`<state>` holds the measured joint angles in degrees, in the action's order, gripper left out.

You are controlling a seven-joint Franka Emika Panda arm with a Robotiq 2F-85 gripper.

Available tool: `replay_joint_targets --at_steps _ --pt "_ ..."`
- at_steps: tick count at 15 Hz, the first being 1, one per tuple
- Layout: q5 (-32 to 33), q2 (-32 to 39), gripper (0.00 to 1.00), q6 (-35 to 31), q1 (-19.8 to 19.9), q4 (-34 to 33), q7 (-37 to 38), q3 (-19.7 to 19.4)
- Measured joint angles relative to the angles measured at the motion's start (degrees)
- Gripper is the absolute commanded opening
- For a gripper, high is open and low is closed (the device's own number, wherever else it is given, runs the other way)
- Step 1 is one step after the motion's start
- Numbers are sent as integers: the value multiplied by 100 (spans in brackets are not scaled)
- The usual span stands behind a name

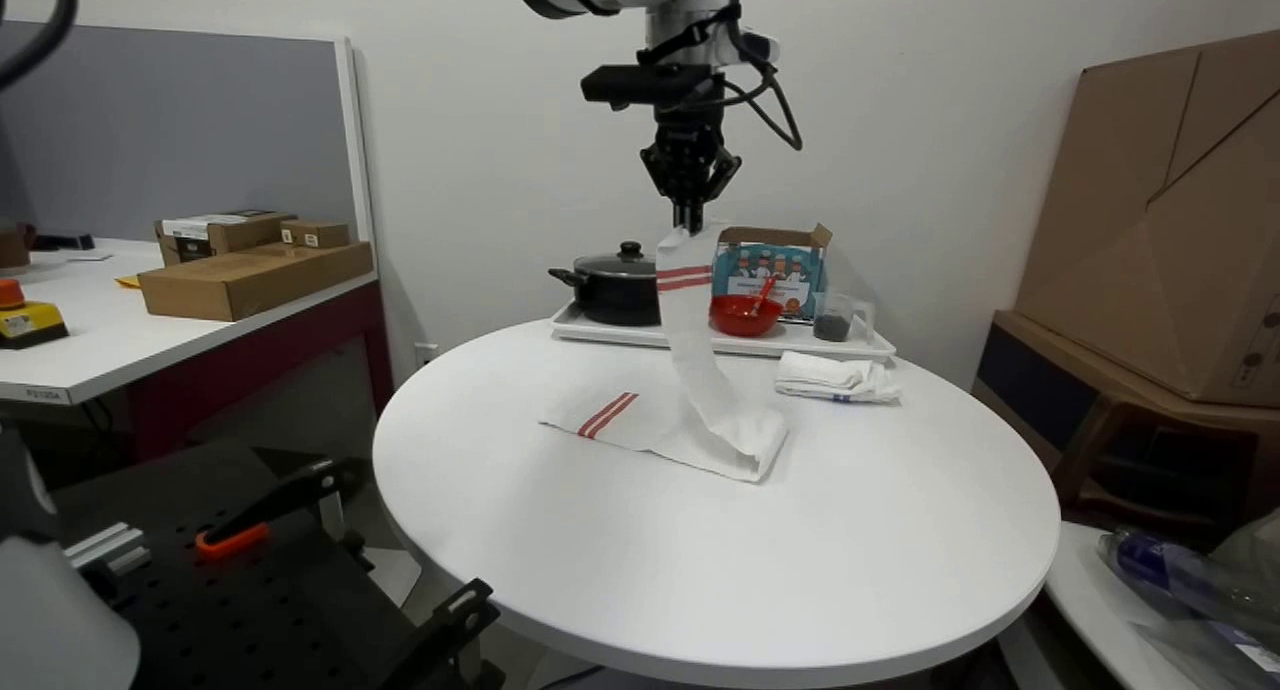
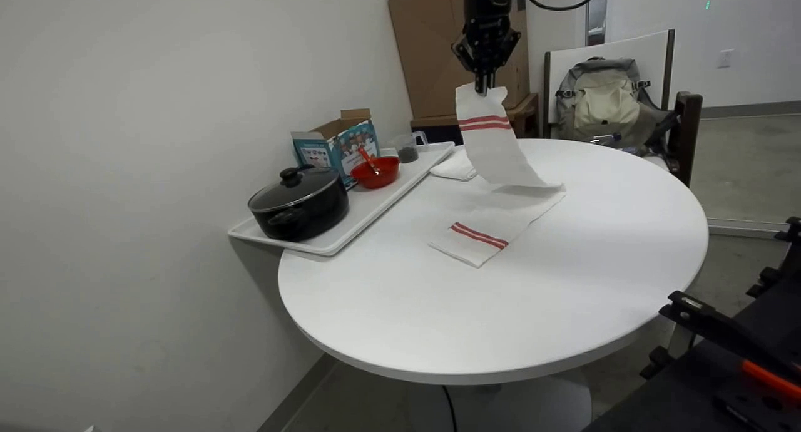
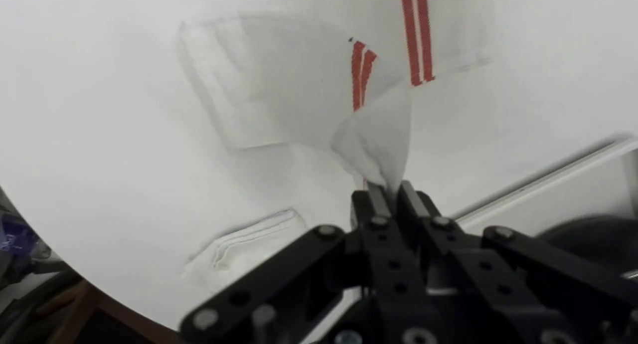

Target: Fold the towel

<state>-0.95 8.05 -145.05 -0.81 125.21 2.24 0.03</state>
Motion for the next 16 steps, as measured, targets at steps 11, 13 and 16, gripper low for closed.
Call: replay_joint_targets --at_steps 11,13,16 --pt "943 -750 9 -335 -55 1217 796 73" --pt "1104 -751 9 -431 30 1205 1016 4" --pt "1232 -761 9 -595 135 1154 1331 -81"
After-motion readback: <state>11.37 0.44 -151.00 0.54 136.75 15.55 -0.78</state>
